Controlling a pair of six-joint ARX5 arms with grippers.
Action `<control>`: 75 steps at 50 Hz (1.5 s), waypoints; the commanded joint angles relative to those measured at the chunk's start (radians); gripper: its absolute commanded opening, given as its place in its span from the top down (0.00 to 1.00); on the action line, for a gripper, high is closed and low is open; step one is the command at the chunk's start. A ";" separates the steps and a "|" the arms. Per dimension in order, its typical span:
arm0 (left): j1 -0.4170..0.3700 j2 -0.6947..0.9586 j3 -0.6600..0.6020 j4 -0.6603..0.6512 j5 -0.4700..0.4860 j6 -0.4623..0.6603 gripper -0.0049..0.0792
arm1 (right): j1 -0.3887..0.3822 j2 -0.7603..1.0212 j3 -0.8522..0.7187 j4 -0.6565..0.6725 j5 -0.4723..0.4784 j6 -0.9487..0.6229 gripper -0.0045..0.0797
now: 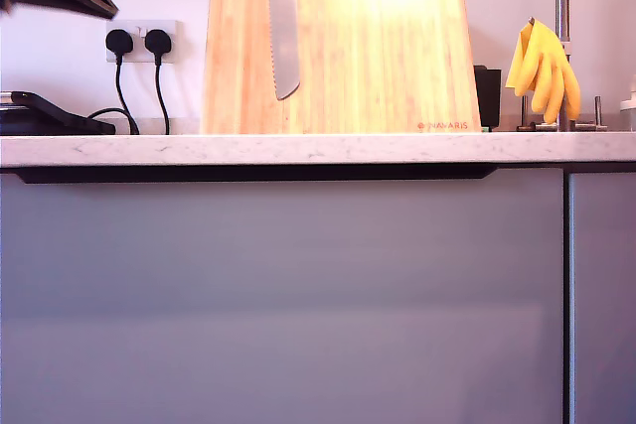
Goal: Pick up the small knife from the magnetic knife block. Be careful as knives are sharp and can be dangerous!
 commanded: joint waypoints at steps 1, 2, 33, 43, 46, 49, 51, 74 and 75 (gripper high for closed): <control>-0.016 -0.020 -0.005 0.008 -0.071 -0.013 0.96 | 0.012 0.004 -0.047 0.036 0.000 0.005 0.96; -0.020 -0.027 -0.005 0.011 -0.100 -0.021 0.96 | 0.013 0.004 -0.055 0.045 0.000 0.006 0.96; -0.166 -0.230 -0.214 0.156 -0.404 -0.128 0.96 | 0.064 -0.142 -0.304 0.307 0.113 0.000 0.96; -0.194 -0.331 -0.346 0.240 -0.440 -0.151 0.96 | 0.064 -0.219 -0.378 0.348 0.113 -0.001 0.96; -0.201 -0.361 -0.386 0.271 -0.452 -0.161 0.96 | 0.064 -0.240 -0.397 0.362 0.115 0.000 0.96; -0.209 -0.390 -0.425 0.299 -0.467 -0.172 0.96 | 0.064 -0.259 -0.420 0.375 0.126 0.000 0.96; -0.214 -0.408 -0.449 0.316 -0.475 -0.179 0.96 | 0.064 -0.271 -0.435 0.378 0.140 0.000 0.96; -0.257 -0.579 -0.718 0.471 -0.555 -0.209 0.96 | 0.064 -0.404 -0.639 0.438 0.235 0.059 0.96; -0.258 -0.587 -0.733 0.480 -0.555 -0.209 0.96 | 0.065 -0.412 -0.647 0.442 0.236 0.064 0.96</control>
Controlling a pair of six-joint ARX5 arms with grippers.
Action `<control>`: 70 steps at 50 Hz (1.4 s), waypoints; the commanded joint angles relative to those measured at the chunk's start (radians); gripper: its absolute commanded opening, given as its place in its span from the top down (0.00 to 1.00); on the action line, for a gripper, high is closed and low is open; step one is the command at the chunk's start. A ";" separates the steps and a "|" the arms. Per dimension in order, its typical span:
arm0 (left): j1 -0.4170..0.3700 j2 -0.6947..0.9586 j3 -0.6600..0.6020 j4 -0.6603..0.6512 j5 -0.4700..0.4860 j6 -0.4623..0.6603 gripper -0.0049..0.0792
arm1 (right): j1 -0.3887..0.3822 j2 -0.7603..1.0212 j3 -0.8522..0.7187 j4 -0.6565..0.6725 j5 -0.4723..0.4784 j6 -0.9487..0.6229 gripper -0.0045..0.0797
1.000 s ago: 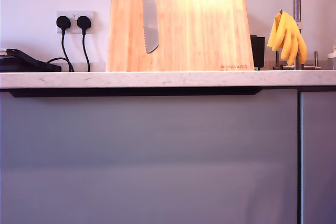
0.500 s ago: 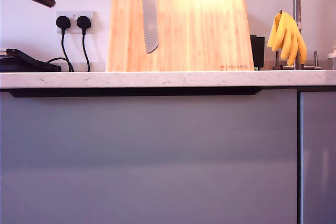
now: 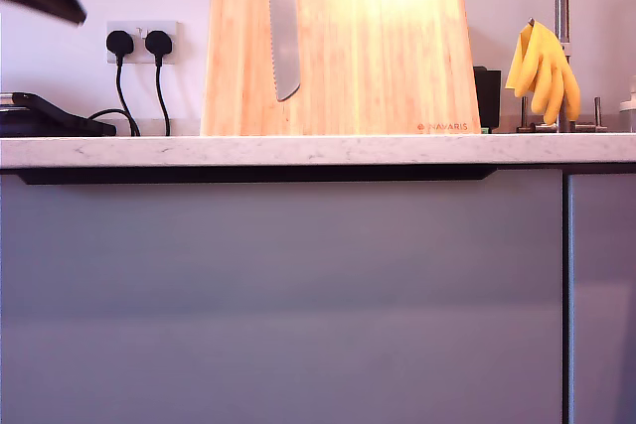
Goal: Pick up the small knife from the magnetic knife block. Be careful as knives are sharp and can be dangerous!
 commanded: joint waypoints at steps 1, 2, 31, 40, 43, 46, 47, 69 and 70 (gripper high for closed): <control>-0.003 -0.032 -0.054 0.032 0.000 -0.006 0.96 | 0.008 -0.022 -0.041 0.019 0.003 0.024 0.96; -0.005 -0.037 -0.066 0.040 -0.001 -0.008 0.96 | 0.009 -0.030 -0.048 0.023 0.011 0.032 0.96; -0.073 -0.325 -0.365 0.168 -0.119 -0.068 0.96 | 0.074 -0.230 -0.142 -0.028 0.136 0.060 0.96; -0.093 -0.425 -0.418 0.162 -0.157 -0.113 0.96 | 0.105 -0.296 -0.183 -0.039 0.163 0.076 0.96; -0.100 -0.456 -0.435 0.148 -0.165 -0.120 0.96 | 0.113 -0.317 -0.200 -0.046 0.167 0.085 0.96; -0.107 -0.490 -0.453 0.136 -0.172 -0.137 0.96 | 0.122 -0.341 -0.220 -0.044 0.172 0.091 0.96; -0.109 -0.500 -0.458 0.132 -0.175 -0.137 0.96 | 0.126 -0.352 -0.229 -0.039 0.176 0.094 0.96; -0.134 -0.658 -0.505 -0.036 -0.193 -0.253 0.96 | 0.185 -0.465 -0.319 -0.014 0.183 0.239 0.96; -0.134 -0.658 -0.505 -0.039 -0.193 -0.253 0.96 | 0.185 -0.465 -0.319 -0.021 0.183 0.239 0.96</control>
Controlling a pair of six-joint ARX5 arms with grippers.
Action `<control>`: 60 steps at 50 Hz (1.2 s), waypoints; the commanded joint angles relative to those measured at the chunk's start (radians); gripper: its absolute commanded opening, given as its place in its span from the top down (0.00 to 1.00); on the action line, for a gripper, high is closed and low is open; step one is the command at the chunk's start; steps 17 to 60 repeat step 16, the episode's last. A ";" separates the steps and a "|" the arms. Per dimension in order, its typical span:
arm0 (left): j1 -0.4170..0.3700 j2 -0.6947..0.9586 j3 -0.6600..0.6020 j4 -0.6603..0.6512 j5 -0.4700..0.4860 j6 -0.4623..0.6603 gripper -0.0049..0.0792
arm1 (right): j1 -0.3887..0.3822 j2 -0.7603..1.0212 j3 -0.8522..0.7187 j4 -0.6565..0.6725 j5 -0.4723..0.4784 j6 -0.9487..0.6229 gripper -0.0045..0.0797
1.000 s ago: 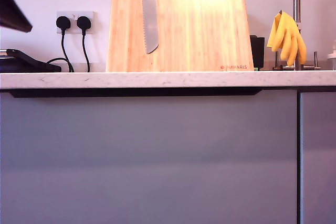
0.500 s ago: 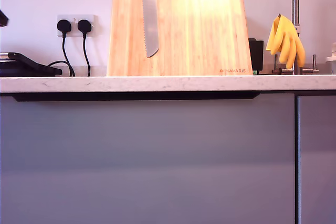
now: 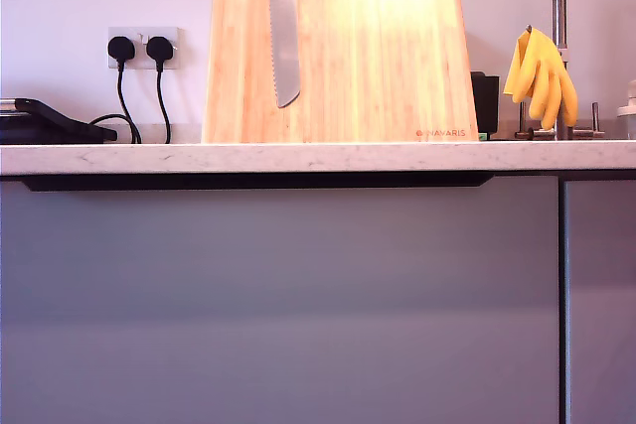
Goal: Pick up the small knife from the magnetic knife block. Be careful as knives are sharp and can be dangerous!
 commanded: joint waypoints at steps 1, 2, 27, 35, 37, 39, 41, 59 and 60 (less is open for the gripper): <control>-0.002 -0.001 -0.019 -0.003 -0.002 -0.010 0.96 | 0.002 0.002 -0.003 -0.010 -0.001 0.004 0.96; -0.002 -0.001 -0.019 -0.005 -0.002 -0.010 0.96 | 0.002 0.002 -0.003 -0.018 -0.001 0.004 0.96; -0.002 -0.001 -0.019 -0.072 -0.002 -0.010 0.96 | 0.002 0.002 -0.003 -0.152 0.000 0.004 0.96; -0.002 -0.001 -0.019 -0.072 -0.002 -0.010 0.96 | 0.002 0.002 -0.003 -0.152 0.000 0.004 0.96; -0.002 -0.001 -0.019 -0.072 -0.002 -0.010 0.96 | 0.002 0.002 -0.003 -0.152 0.000 0.004 0.96; -0.002 -0.001 -0.019 -0.072 -0.002 -0.010 0.96 | 0.002 0.002 -0.003 -0.152 0.000 0.004 0.96; -0.002 -0.001 -0.019 -0.072 -0.002 -0.010 0.96 | 0.002 0.002 -0.003 -0.152 0.000 0.004 0.96; -0.002 -0.001 -0.019 -0.072 -0.002 -0.010 0.96 | 0.002 0.002 -0.003 -0.152 0.000 0.004 0.96; -0.002 -0.001 -0.019 -0.072 -0.002 -0.010 0.96 | 0.002 0.002 -0.003 -0.152 0.000 0.004 0.96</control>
